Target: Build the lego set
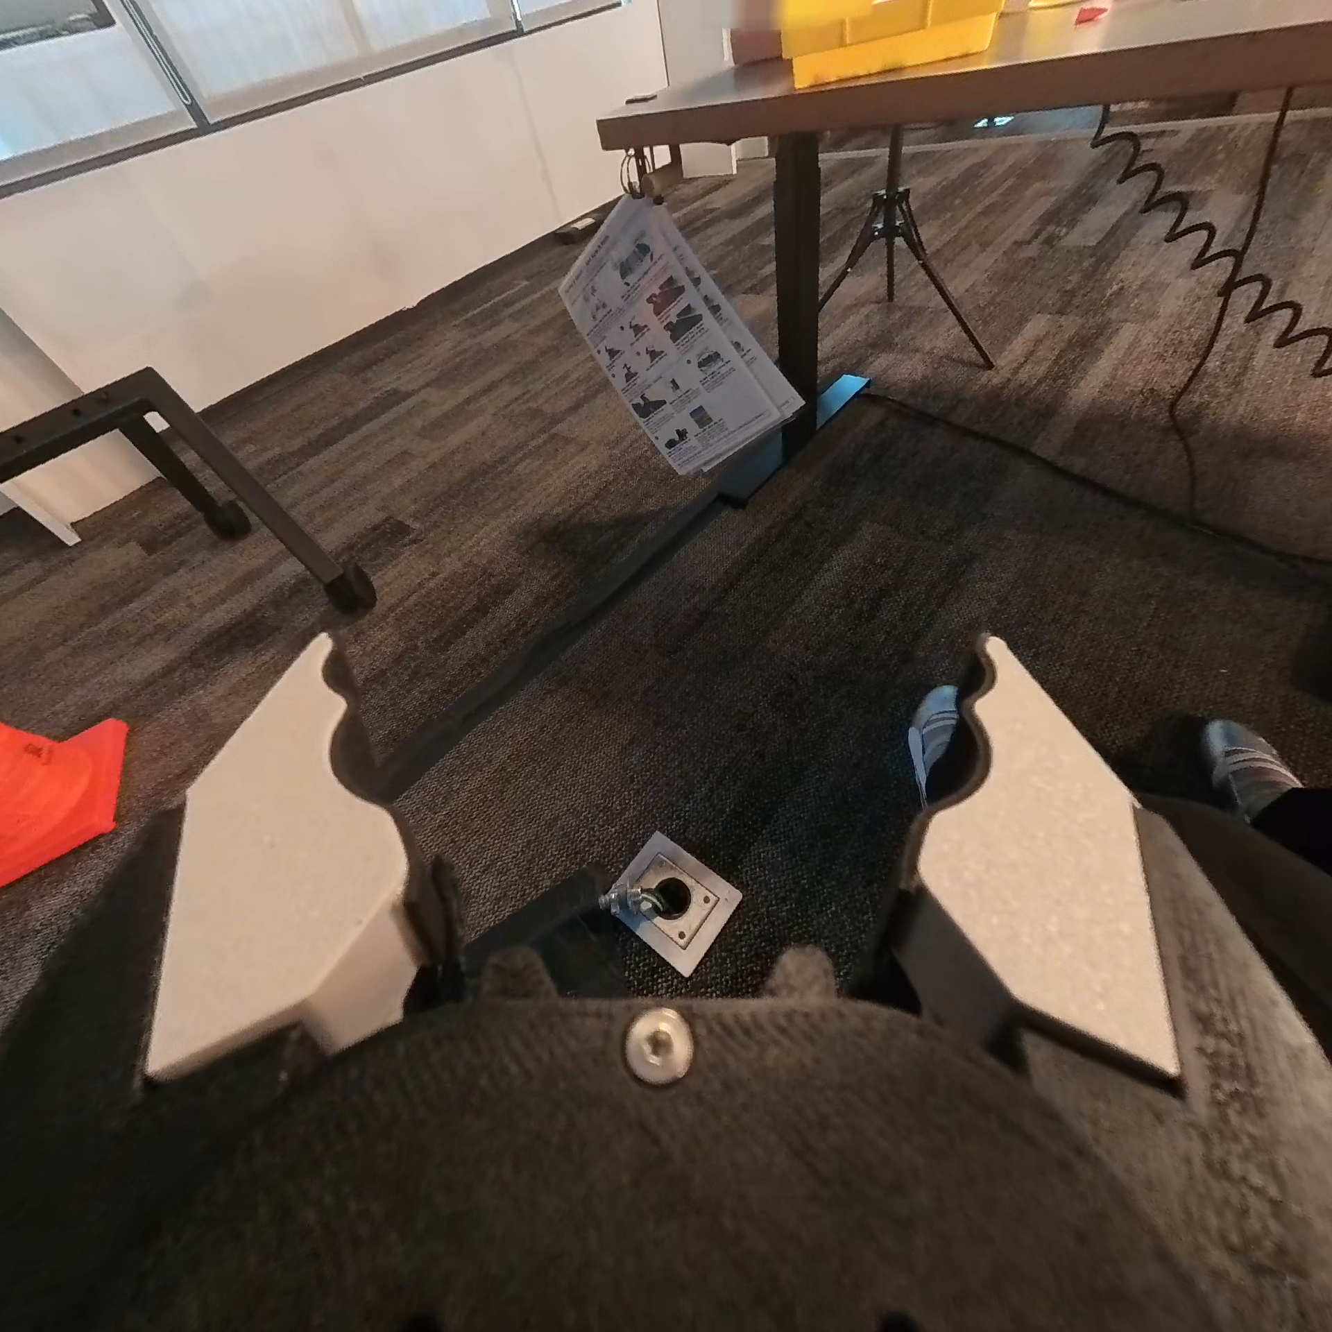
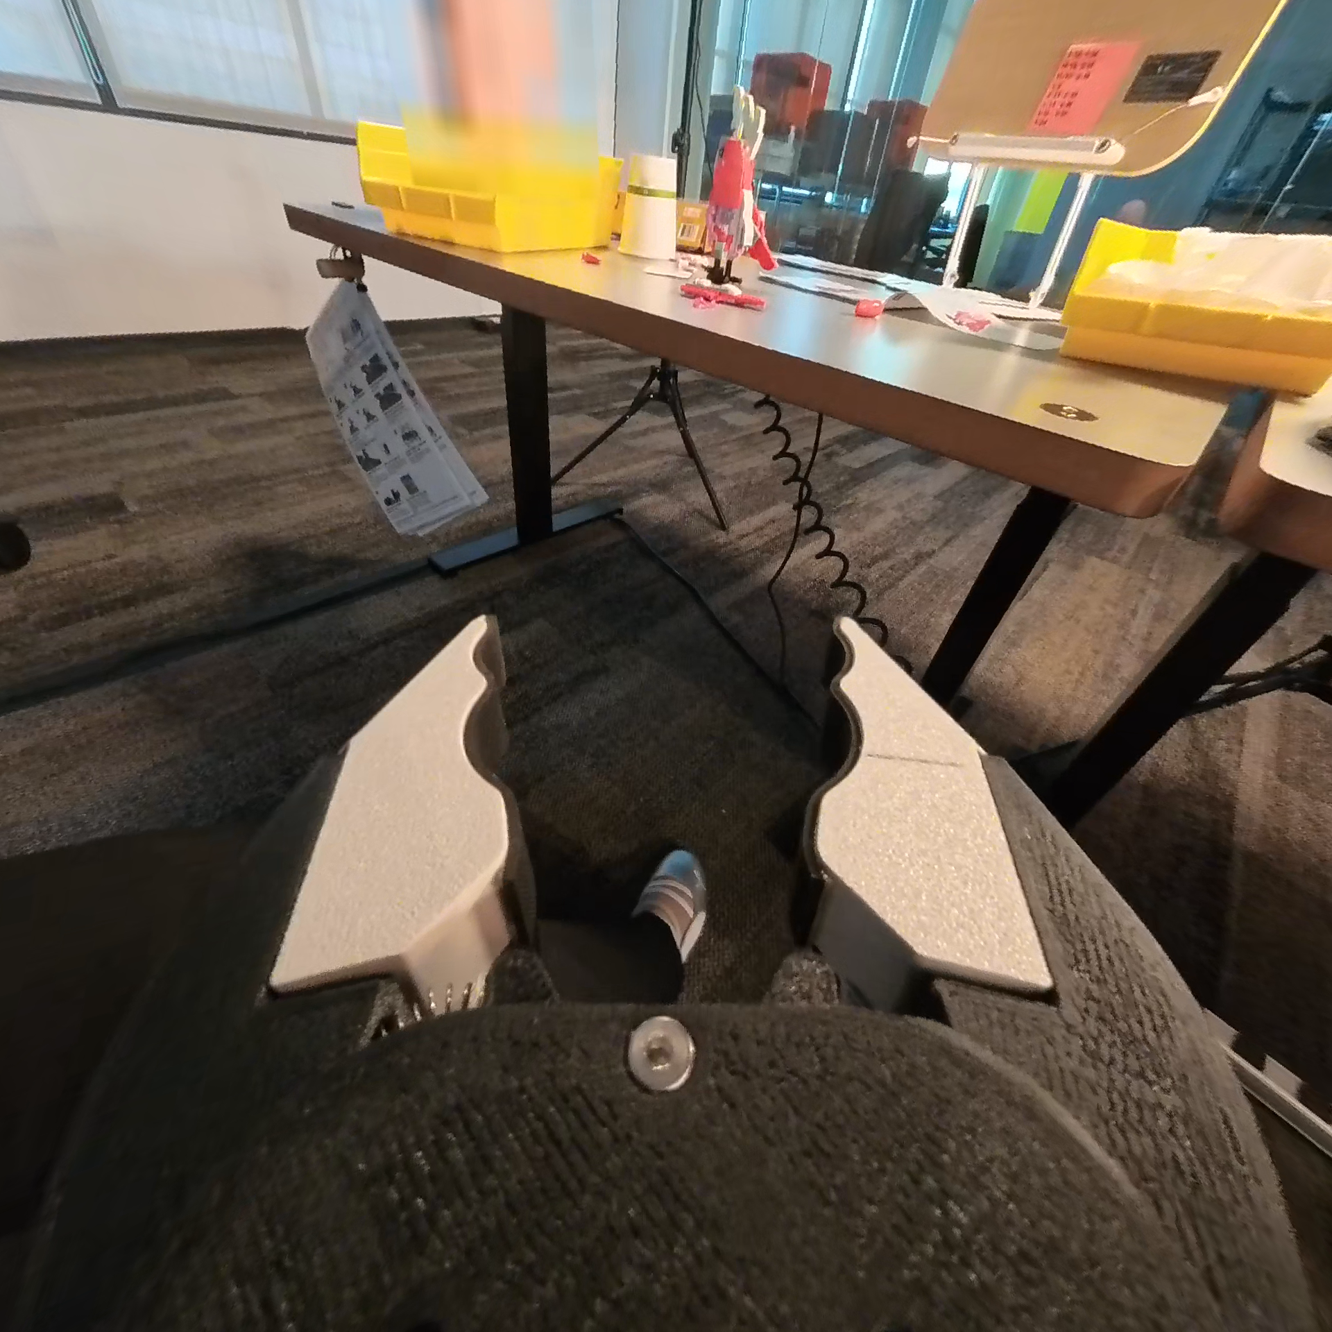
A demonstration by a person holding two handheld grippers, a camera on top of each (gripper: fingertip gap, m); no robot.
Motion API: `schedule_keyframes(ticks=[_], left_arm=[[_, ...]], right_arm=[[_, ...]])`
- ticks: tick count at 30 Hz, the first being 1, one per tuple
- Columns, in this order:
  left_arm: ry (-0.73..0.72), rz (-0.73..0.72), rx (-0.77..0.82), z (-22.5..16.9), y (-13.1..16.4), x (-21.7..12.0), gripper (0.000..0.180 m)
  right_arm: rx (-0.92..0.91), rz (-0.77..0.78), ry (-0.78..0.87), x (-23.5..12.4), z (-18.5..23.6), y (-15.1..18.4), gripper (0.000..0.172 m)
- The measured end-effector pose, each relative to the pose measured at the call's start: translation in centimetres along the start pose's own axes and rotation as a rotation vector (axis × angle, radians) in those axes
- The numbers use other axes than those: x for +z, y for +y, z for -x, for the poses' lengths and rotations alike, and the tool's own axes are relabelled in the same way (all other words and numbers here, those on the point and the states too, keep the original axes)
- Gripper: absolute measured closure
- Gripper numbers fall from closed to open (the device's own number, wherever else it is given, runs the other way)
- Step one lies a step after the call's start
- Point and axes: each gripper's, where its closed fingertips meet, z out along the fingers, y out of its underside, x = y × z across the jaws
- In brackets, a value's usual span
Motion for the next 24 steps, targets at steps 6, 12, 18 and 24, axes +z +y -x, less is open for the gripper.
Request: schedule_keyframes(ticks=[6,12,18,24], left_arm=[[0.006,0.004,-0.006,-0.1,0.2,0.2,0.023],[0.006,0.011,-0.006,-0.1,0.2,0.1,0.023],[-0.003,0.019,-0.003,0.1,0.6,-0.2,0.023],[0.000,0.030,0.006,-0.2,0.8,-0.3,0.023]], right_arm=[[-0.011,0.012,-0.009,0.2,0.3,0.1,0.084],[-0.019,0.018,-0.019,0.5,0.6,-0.1,0.084],[-0.029,0.022,-0.033,0.6,1.0,0.0,0.084],[-0.016,0.049,-0.040,0.5,1.2,0.8,0.084]])
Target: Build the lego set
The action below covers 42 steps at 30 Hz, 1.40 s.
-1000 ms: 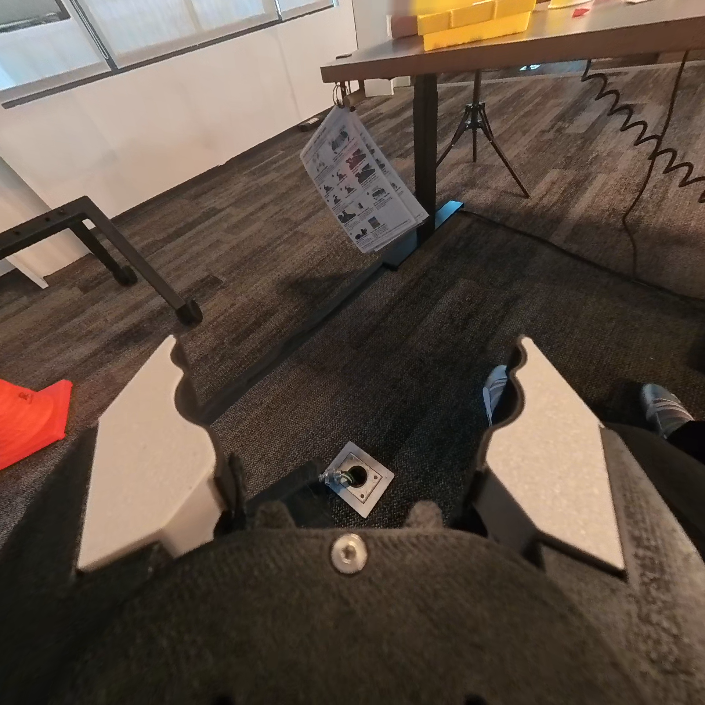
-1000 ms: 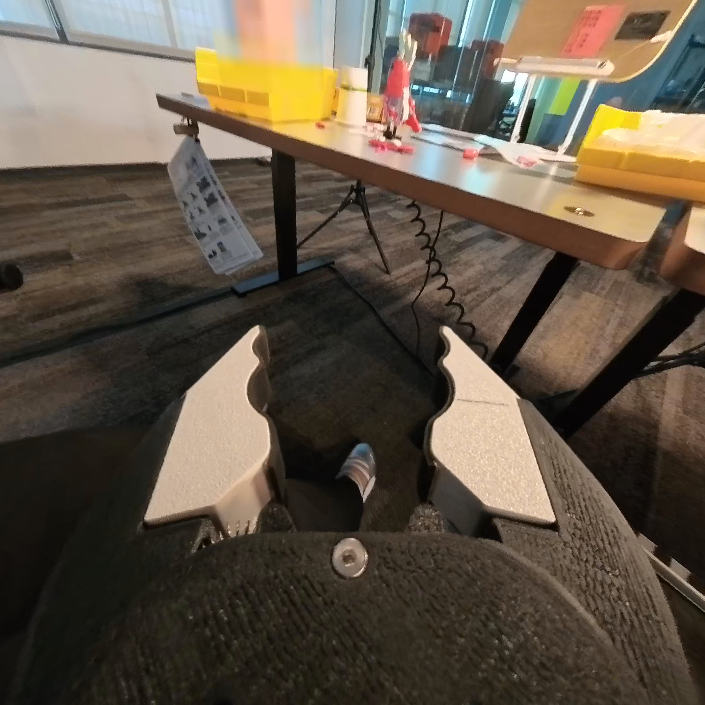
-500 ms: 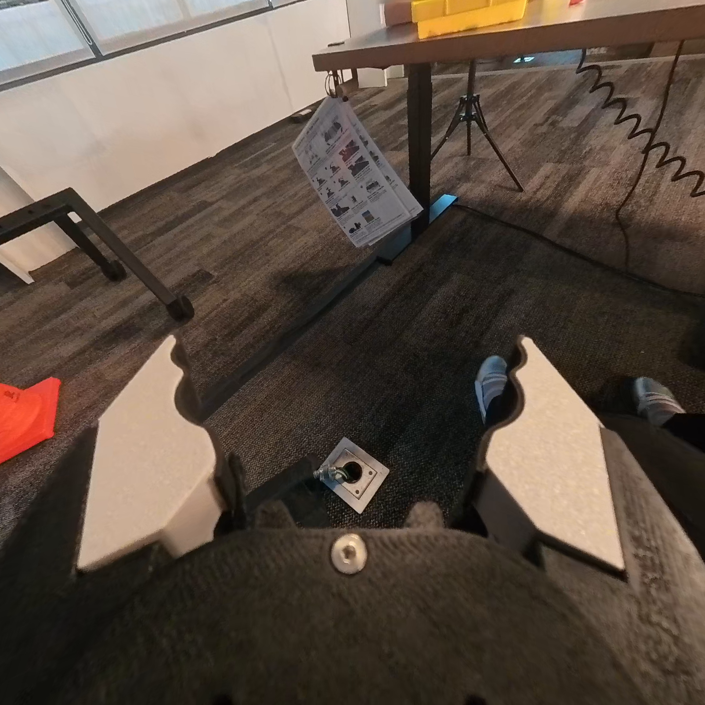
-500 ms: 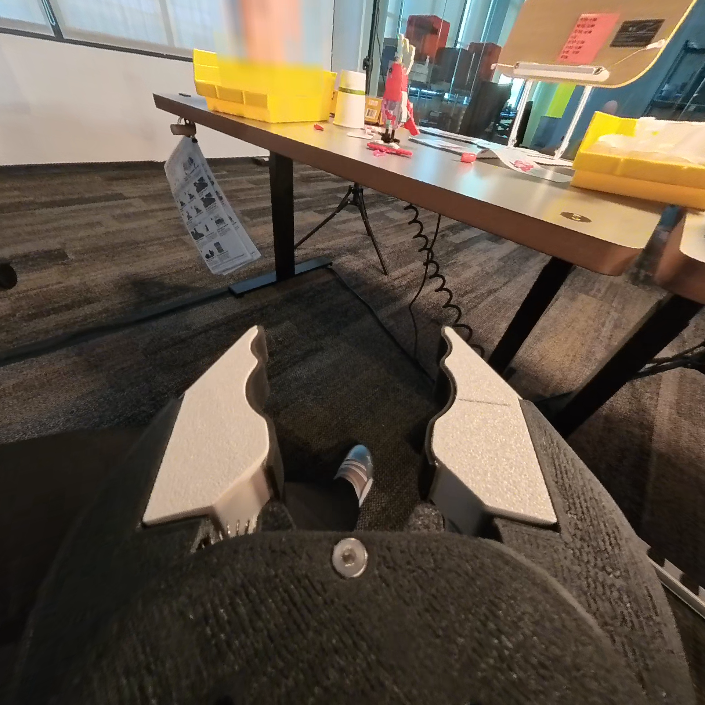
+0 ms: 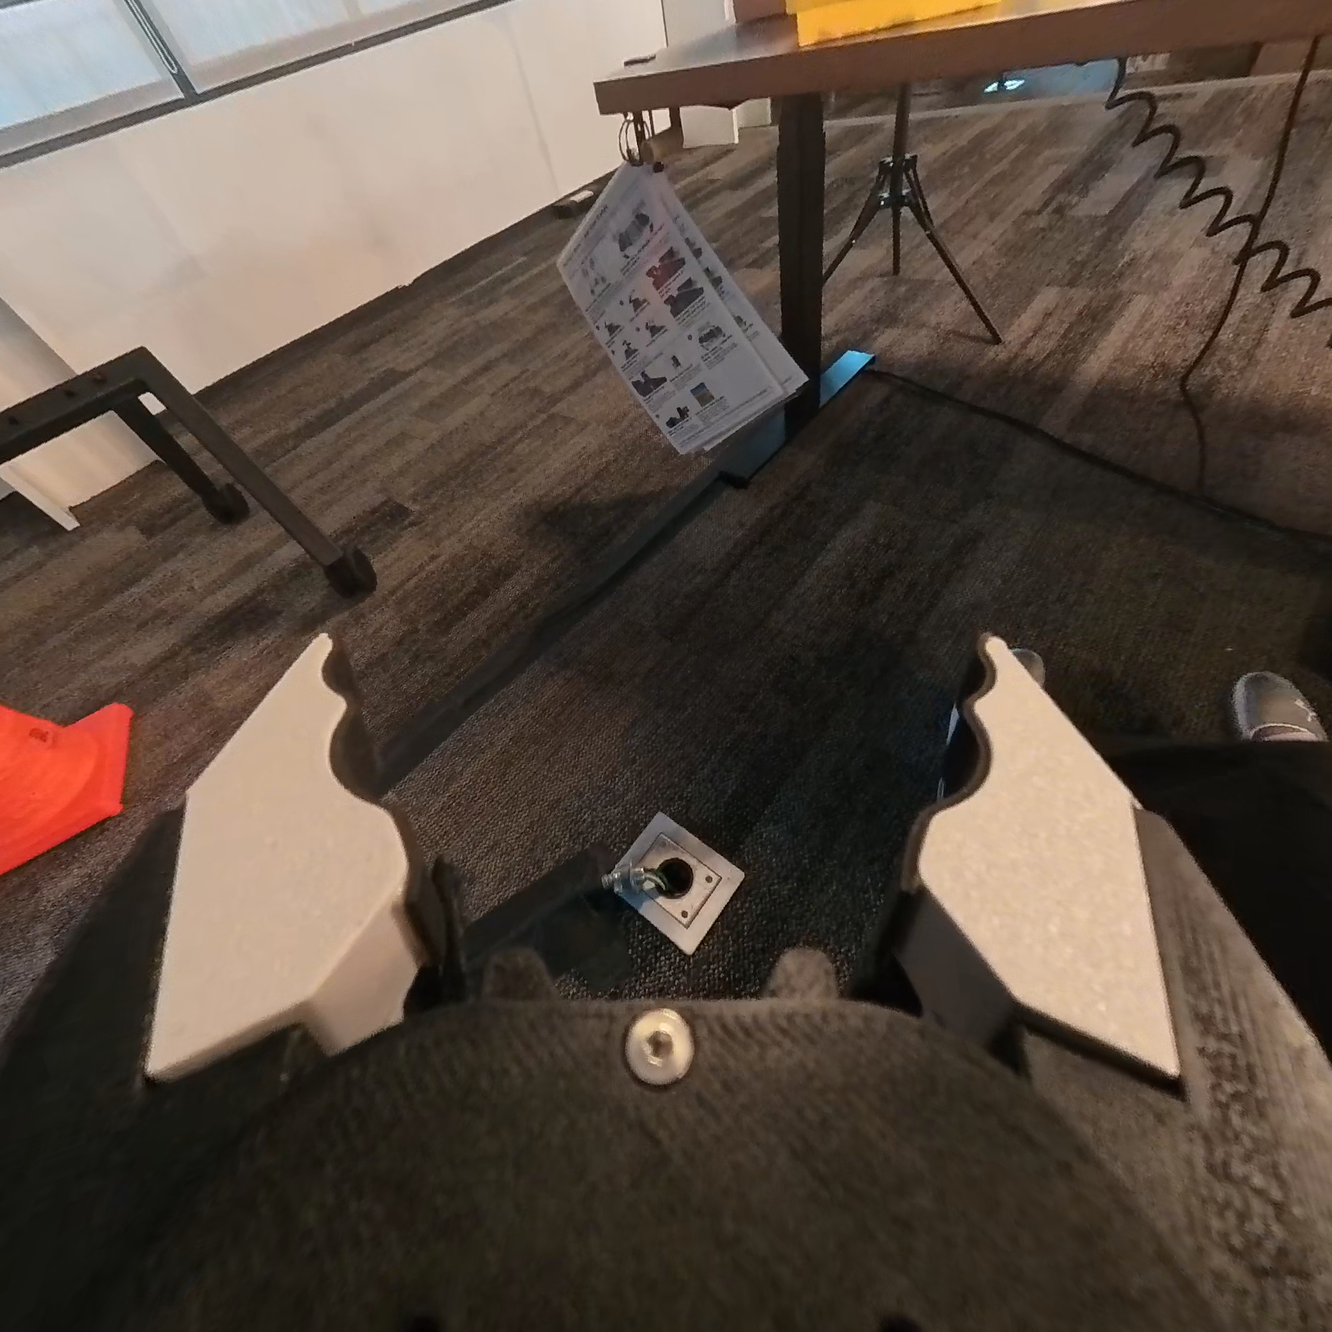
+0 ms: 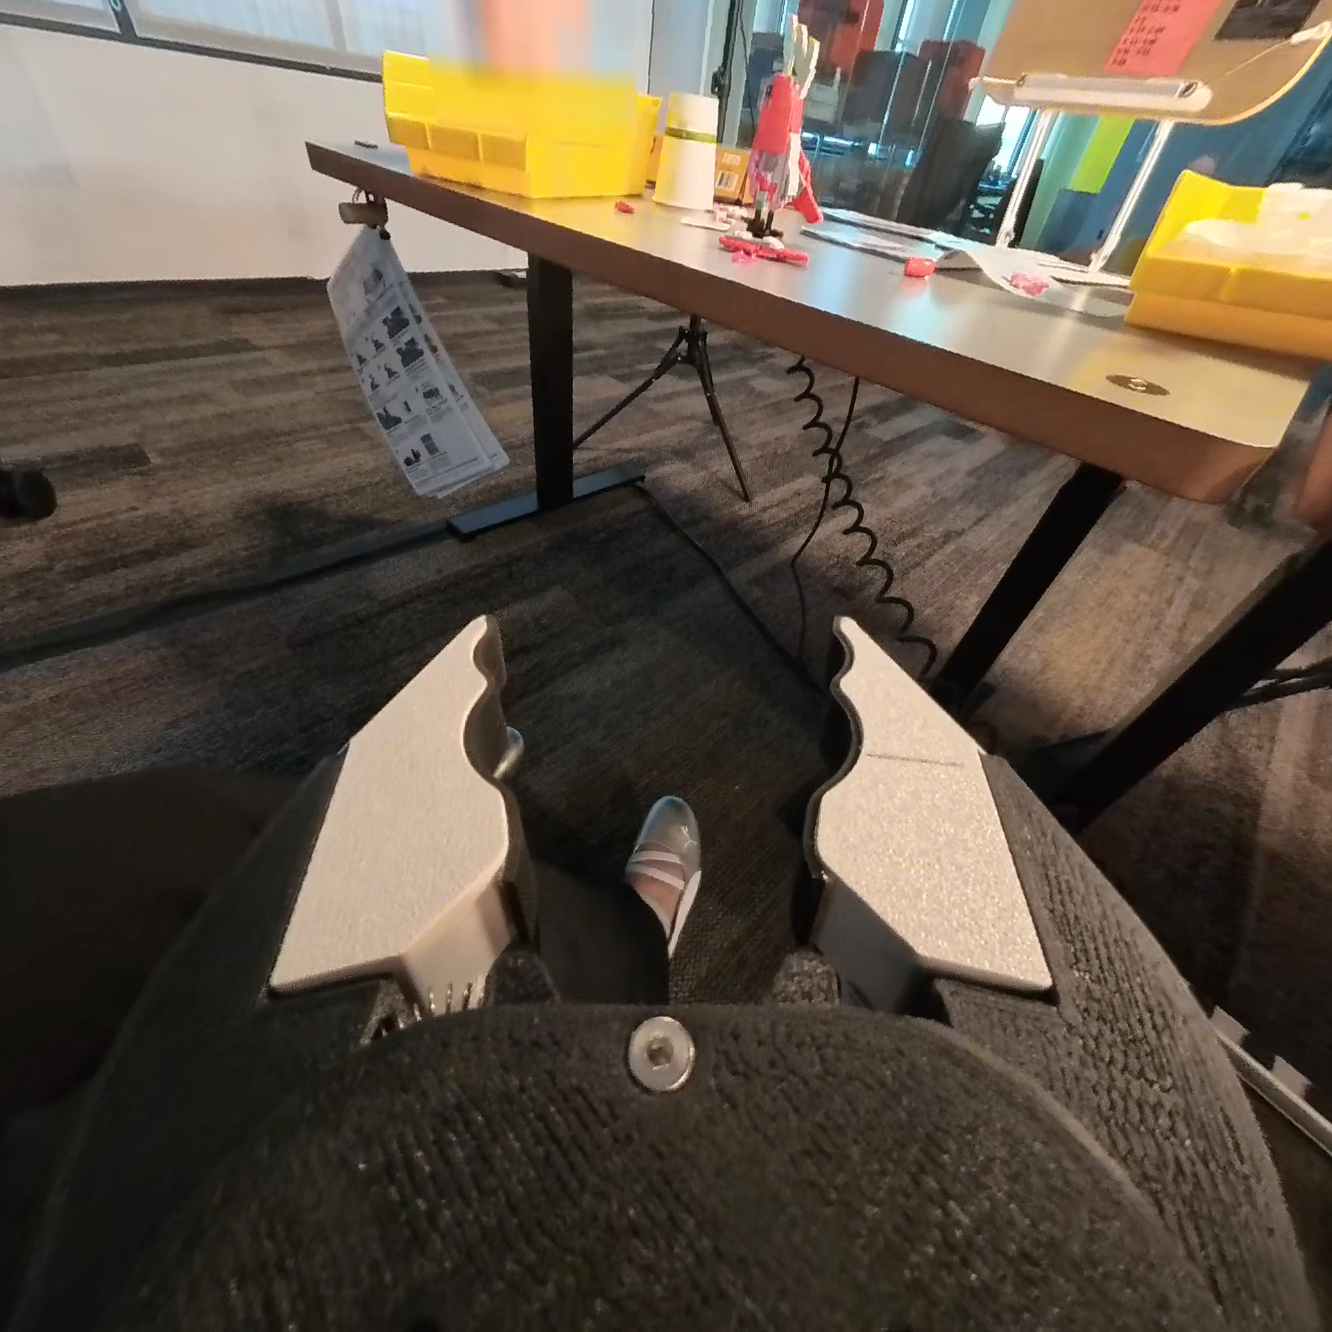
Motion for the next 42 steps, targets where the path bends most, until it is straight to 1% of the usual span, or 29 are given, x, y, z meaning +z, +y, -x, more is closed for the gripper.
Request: schedule_keyframes(ticks=[3,6,10,14,17,19,21,24,28,31,34,37,38,40,42], left_arm=[[0.003,-0.006,0.009,-0.2,-0.5,0.5,0.023],[0.008,0.001,0.026,-0.5,-0.4,0.6,0.023],[0.006,0.037,0.051,-1.1,0.7,1.9,0.023],[-0.017,0.083,0.086,-1.8,2.0,4.4,0.022],[0.006,0.057,0.091,-3.4,1.1,6.9,0.023],[0.033,0.026,0.100,-4.8,-0.4,8.5,0.023],[0.080,-0.024,0.106,-6.5,-2.7,9.6,0.023],[0.144,-0.125,0.115,-8.8,-7.1,10.3,0.023],[0.233,-0.255,0.054,-11.4,-12.6,9.9,0.023],[0.281,-0.346,0.016,-12.4,-15.6,8.7,0.027],[0.303,-0.407,0.021,-13.1,-16.9,7.2,0.038],[0.305,-0.430,0.009,-13.3,-16.8,5.5,0.042],[0.294,-0.437,-0.022,-13.2,-16.4,5.1,0.042],[0.311,-0.449,-0.091,-13.5,-16.0,4.2,0.042],[0.312,-0.454,-0.118,-13.6,-15.5,4.0,0.042]], right_arm=[[0.001,-0.007,0.002,0.2,-0.3,-0.2,0.084],[-0.005,0.002,0.005,0.4,-0.4,0.0,0.084],[0.010,0.038,0.011,1.0,-0.9,1.6,0.084],[0.039,0.060,0.007,3.0,-1.4,3.4,0.085],[0.056,0.059,-0.001,4.8,-1.7,4.1,0.084],[0.058,0.049,0.001,6.1,-2.0,3.8,0.084],[0.055,0.014,0.006,6.8,-2.4,2.7,0.084],[0.035,-0.069,0.030,6.6,-3.5,-0.3,0.085],[0.033,-0.220,0.087,4.5,-5.2,-6.4,0.085],[-0.013,-0.296,0.138,2.4,-6.3,-10.2,0.086],[-0.092,-0.335,0.179,-0.1,-6.5,-12.5,0.089],[-0.133,-0.363,0.187,-2.4,-5.9,-13.3,0.091],[-0.109,-0.380,0.168,-2.7,-5.5,-13.2,0.091],[-0.001,-0.434,0.092,-3.4,-4.6,-13.6,0.088],[0.087,-0.469,0.065,-3.4,-4.5,-14.0,0.087]])
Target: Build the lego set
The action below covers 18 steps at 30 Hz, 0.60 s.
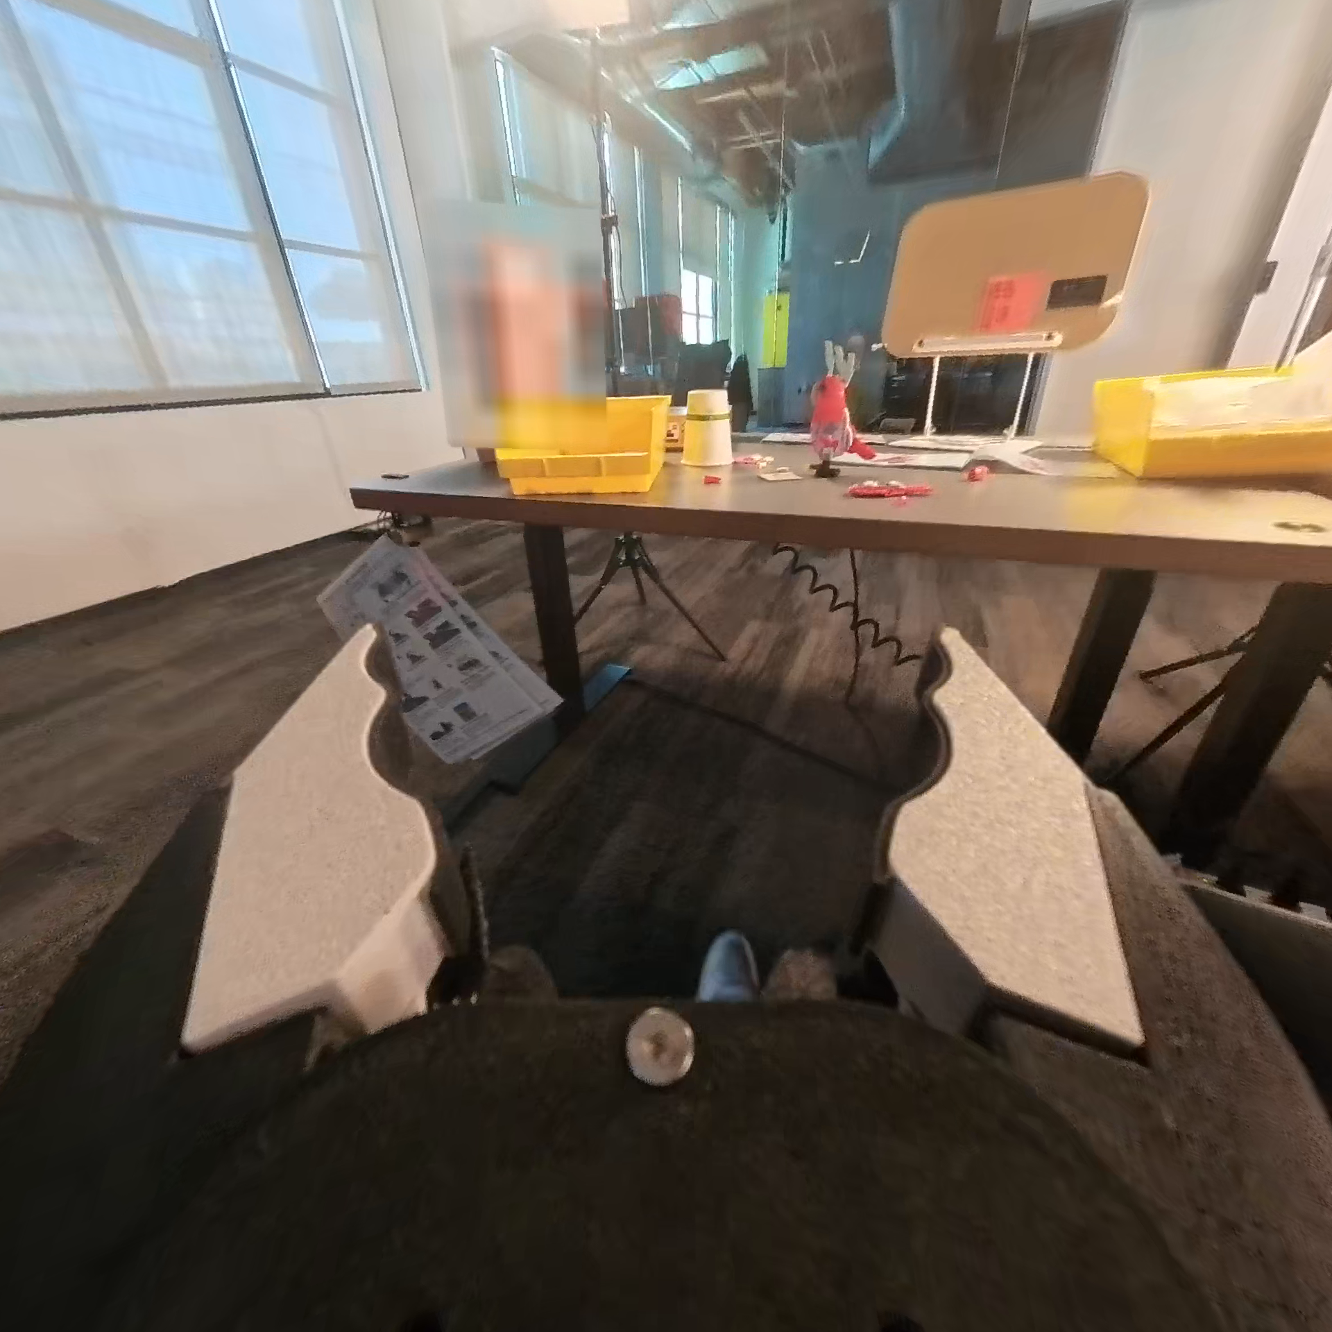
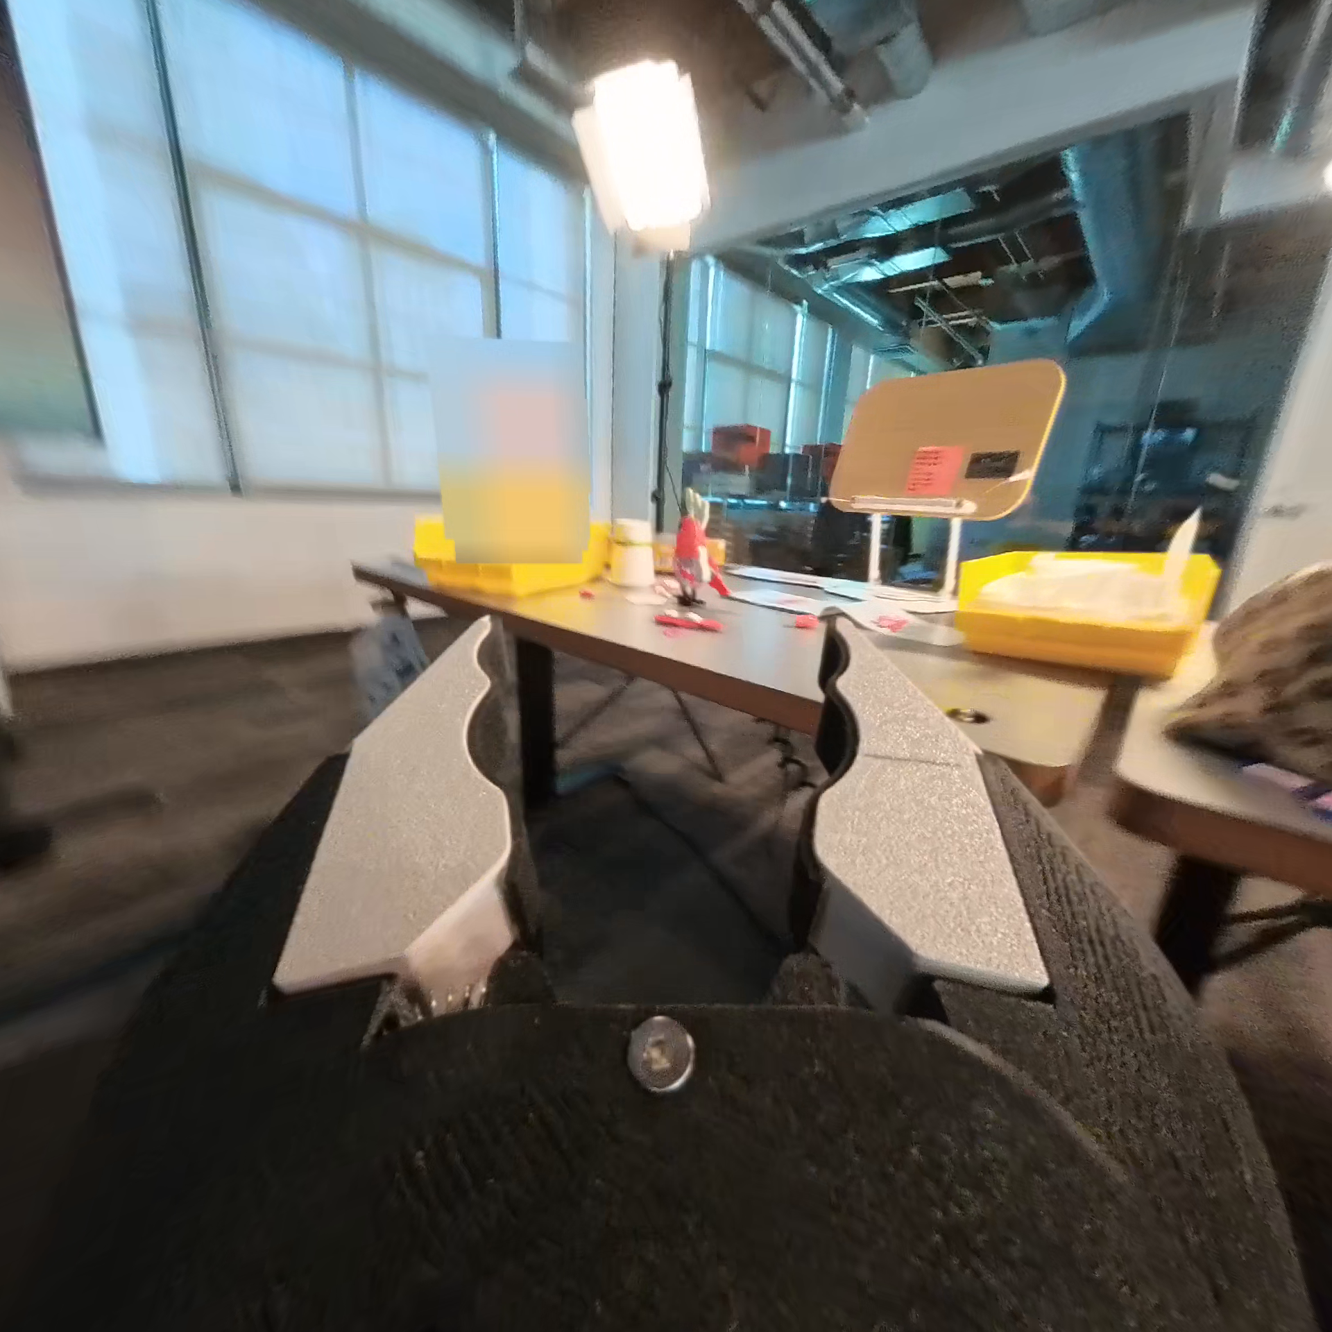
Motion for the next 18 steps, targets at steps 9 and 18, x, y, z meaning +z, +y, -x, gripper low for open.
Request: schedule_keyframes(ticks=[9,18], left_arm=[[-0.092,0.033,0.243,0.9,3.0,3.1,0.077],[-0.121,0.097,0.082,2.3,8.6,11.6,0.089]], right_arm=[[0.035,-0.108,0.054,6.3,-0.8,2.5,0.103],[-0.200,-0.087,0.013,17.5,-1.6,9.9,0.128]])
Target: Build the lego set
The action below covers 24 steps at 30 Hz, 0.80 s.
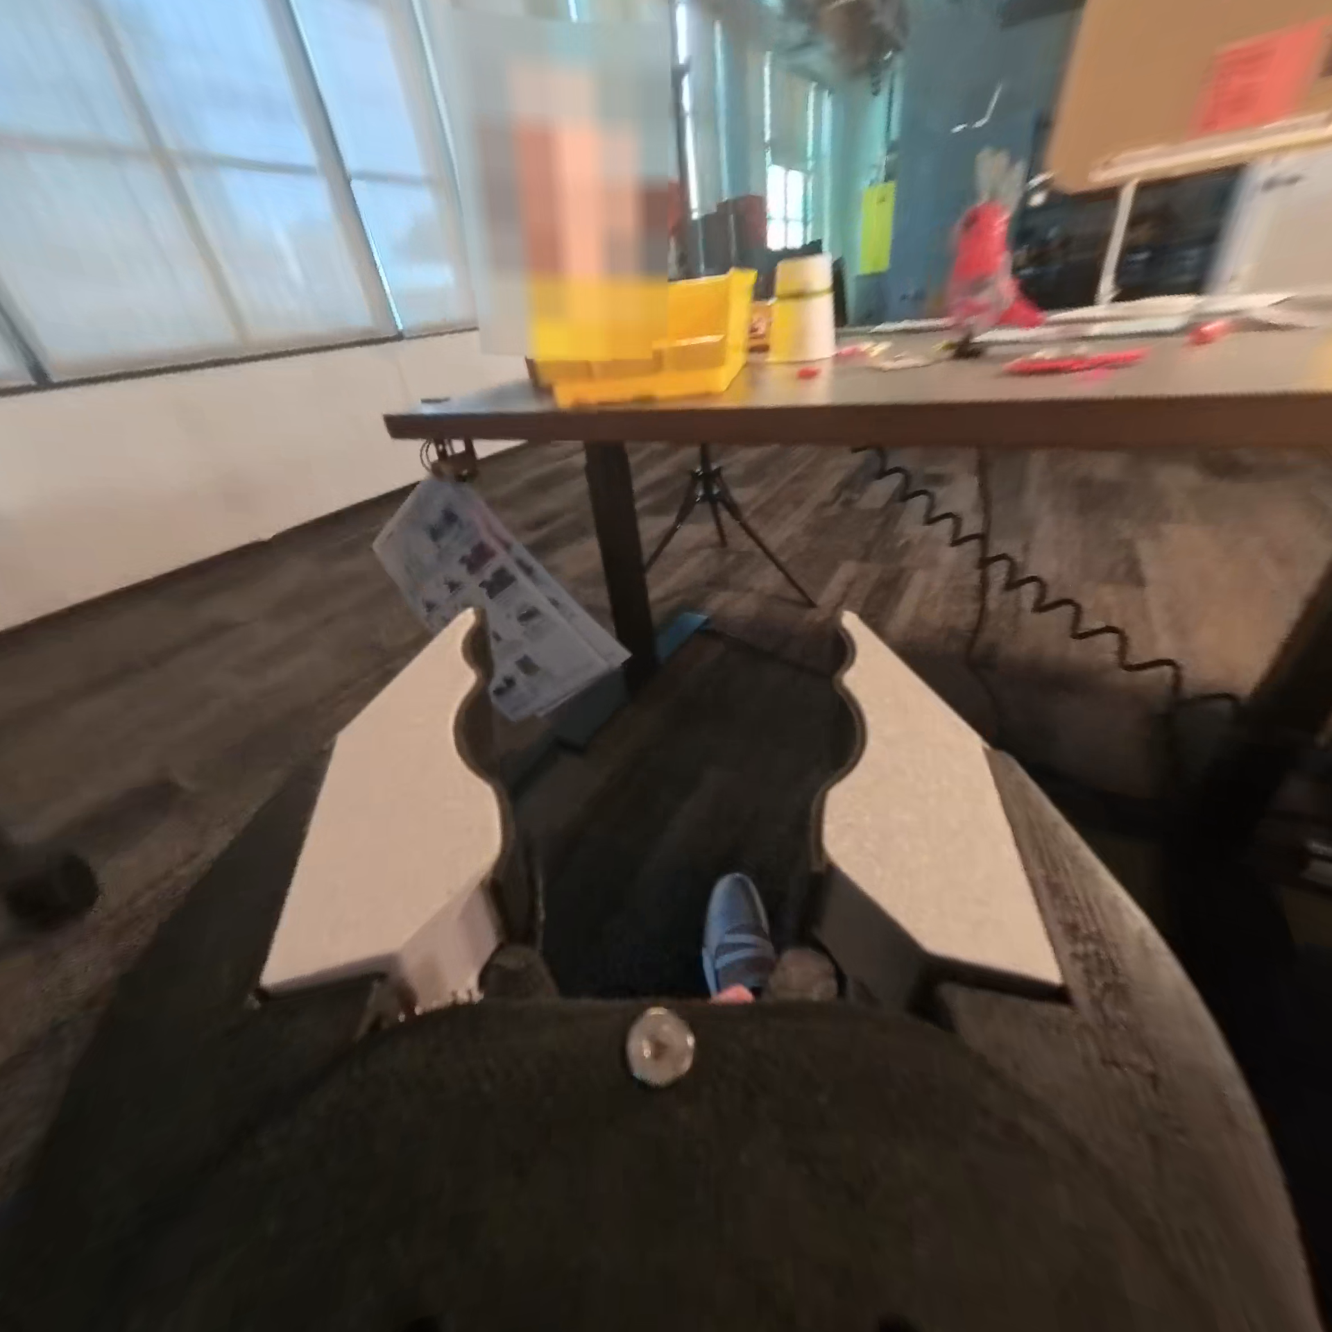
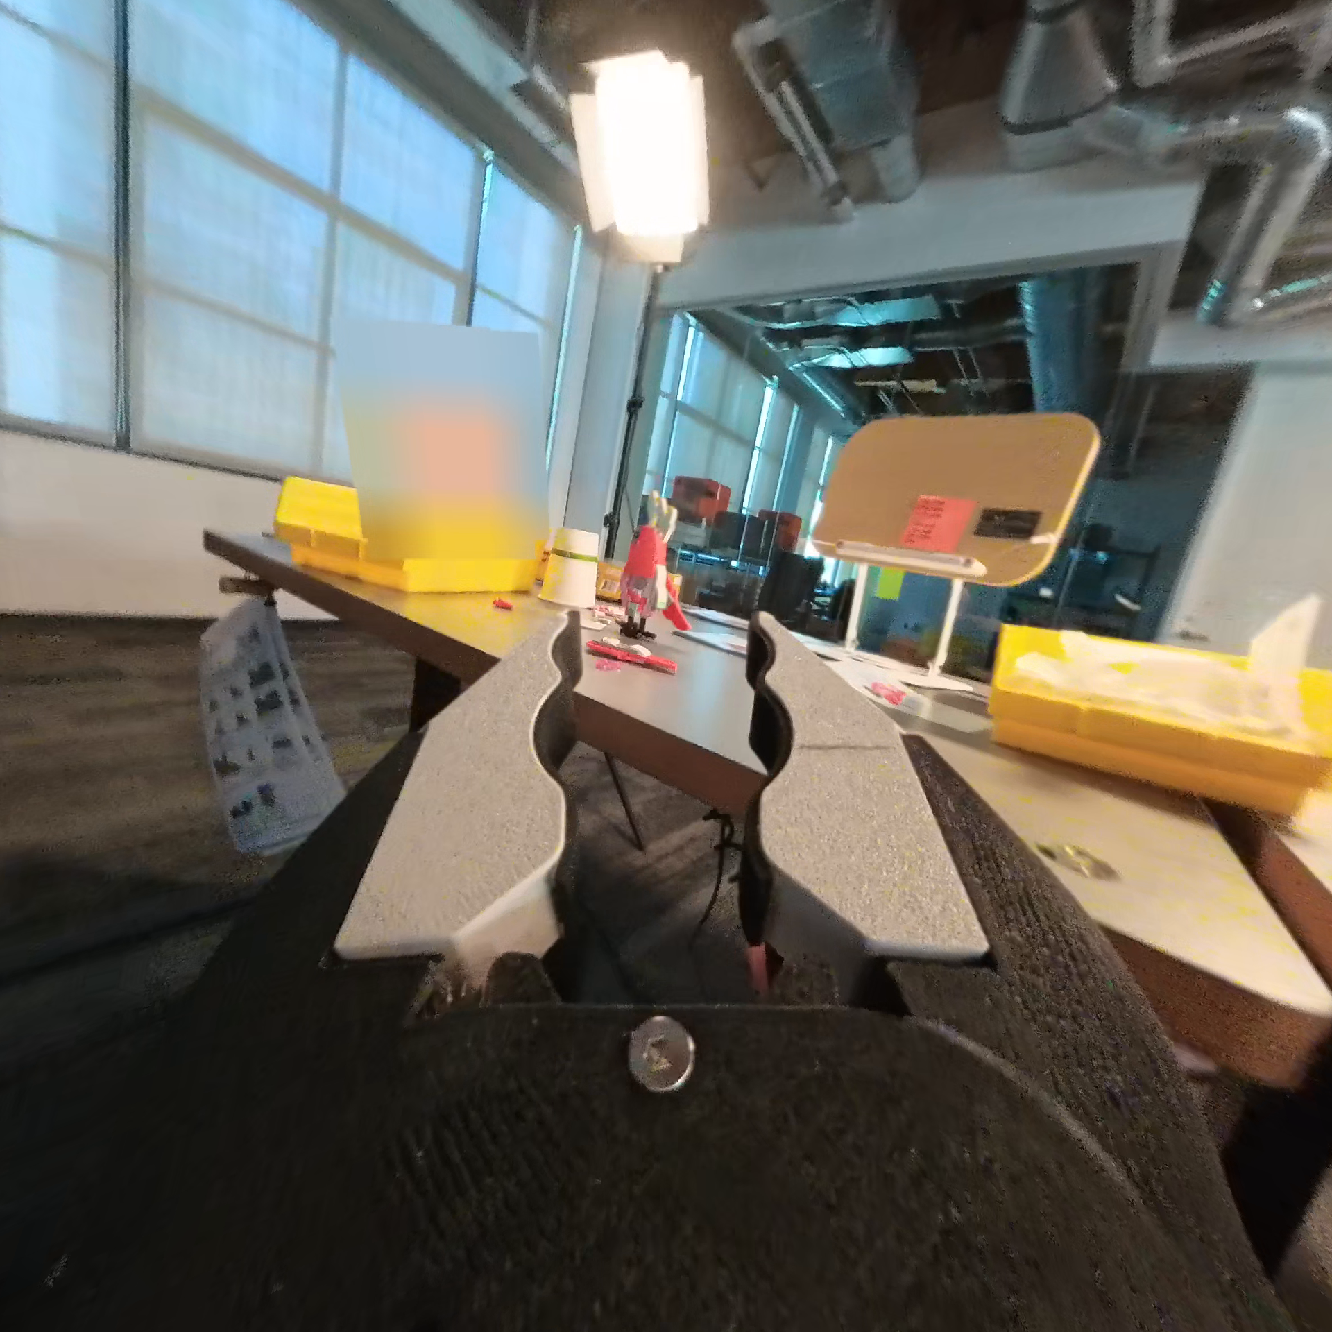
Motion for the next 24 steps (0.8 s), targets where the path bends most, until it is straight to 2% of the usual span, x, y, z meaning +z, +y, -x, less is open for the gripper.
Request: schedule_keyframes(ticks=[3,5,8,14,24], left_arm=[[0.006,0.021,0.058,-0.3,1.1,3.9,0.094],[0.035,0.079,0.009,-1.2,1.4,5.8,0.110],[0.103,0.087,-0.089,-2.1,0.6,8.1,0.111],[0.048,0.085,-0.121,-0.1,0.7,12.2,0.113],[0.020,0.066,-0.161,0.3,0.5,19.1,0.113]], right_arm=[[-0.039,-0.031,-0.021,3.8,0.2,1.5,0.129],[-0.026,-0.055,-0.007,5.5,0.2,1.7,0.127],[-0.016,-0.085,0.003,7.2,0.4,1.6,0.125],[-0.054,-0.083,0.003,11.1,0.2,2.3,0.125],[-0.095,-0.180,0.042,19.8,-3.9,-0.3,0.120]])
